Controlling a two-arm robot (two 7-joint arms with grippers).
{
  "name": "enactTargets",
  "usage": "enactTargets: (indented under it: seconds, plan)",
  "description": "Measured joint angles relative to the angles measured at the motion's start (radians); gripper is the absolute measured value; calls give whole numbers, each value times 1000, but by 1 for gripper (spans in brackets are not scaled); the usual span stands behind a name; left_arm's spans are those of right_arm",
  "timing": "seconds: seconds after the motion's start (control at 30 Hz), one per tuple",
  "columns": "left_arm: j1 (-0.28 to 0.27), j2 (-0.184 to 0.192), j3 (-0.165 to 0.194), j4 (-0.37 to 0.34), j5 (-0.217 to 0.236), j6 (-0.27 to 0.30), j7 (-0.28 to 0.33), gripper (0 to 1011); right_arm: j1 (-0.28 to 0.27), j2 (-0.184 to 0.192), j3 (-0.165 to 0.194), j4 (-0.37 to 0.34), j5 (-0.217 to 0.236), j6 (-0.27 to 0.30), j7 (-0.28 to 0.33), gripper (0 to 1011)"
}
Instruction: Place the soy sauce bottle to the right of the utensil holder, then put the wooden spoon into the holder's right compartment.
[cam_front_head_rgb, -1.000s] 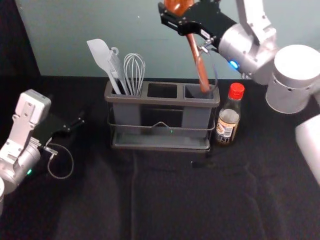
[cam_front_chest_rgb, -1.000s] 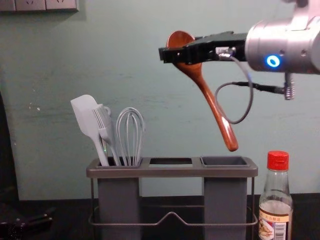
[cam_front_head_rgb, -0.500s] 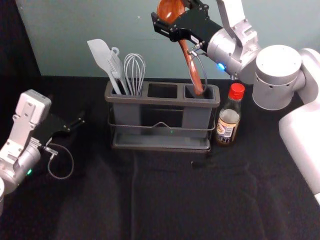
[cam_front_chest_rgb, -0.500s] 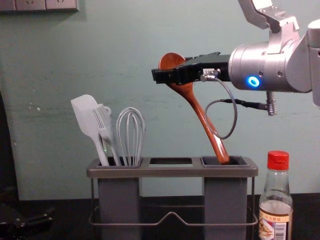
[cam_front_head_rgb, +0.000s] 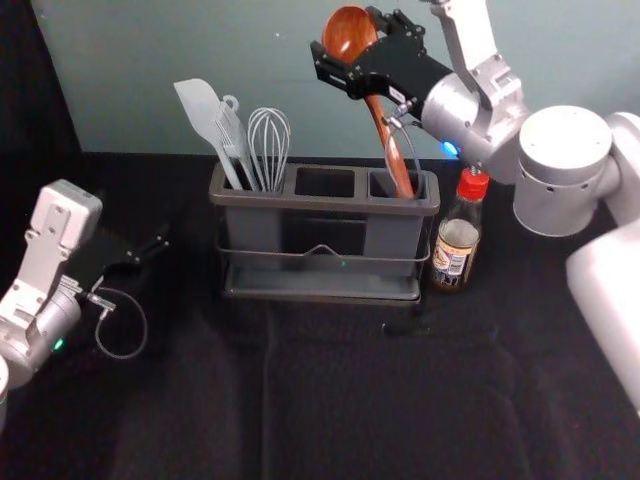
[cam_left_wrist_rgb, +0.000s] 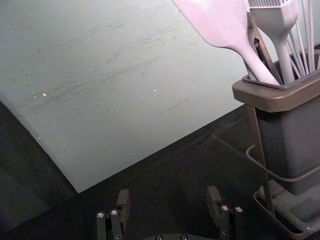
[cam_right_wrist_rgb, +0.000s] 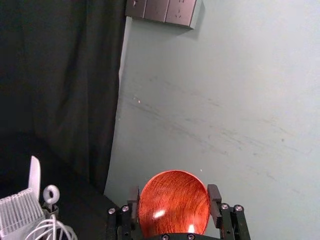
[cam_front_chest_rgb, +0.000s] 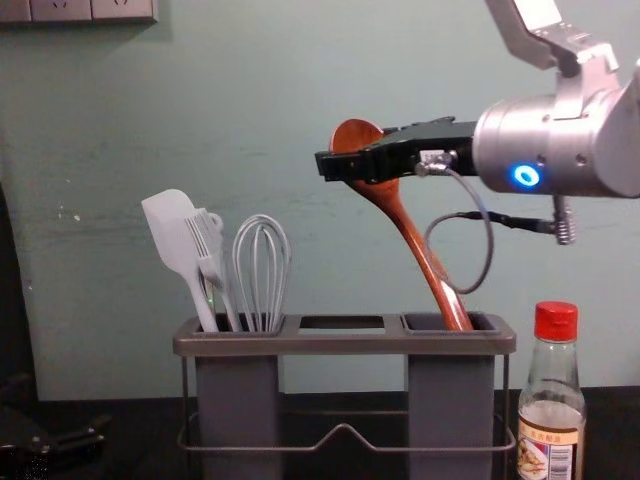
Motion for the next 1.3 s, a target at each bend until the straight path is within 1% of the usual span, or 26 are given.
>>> enactTargets:
  seconds: [0.23,0.33,0.37,0.4,0.67,0.77,0.93,1.07,1.3]
  plan:
    - [0,0,0,0,0,0,0,1005,-61,31,22,-121,9,58,10,840]
    - [0,0,0,0,0,0,0,1005,-97,54,39,-193,28,92,22,840]
    - [0,0,0,0,0,0,0,1005,-97,54,39,-193,28,92,22,839]
    - [0,0,0,0,0,0,0,1005,-110,63,45,-221,36,103,27,840]
    - [0,0,0,0,0,0,0,1005,-161,107,73,-320,69,148,39,840]
    - [0,0,0,0,0,0,0,1005,-188,128,86,-361,83,172,39,840]
    - [0,0,0,0,0,0,0,1005,-217,150,94,-387,94,187,39,840]
    - [0,0,0,0,0,0,0,1005,-236,159,96,-390,98,183,35,840]
    - [0,0,0,0,0,0,0,1005,-247,160,90,-353,103,160,27,840]
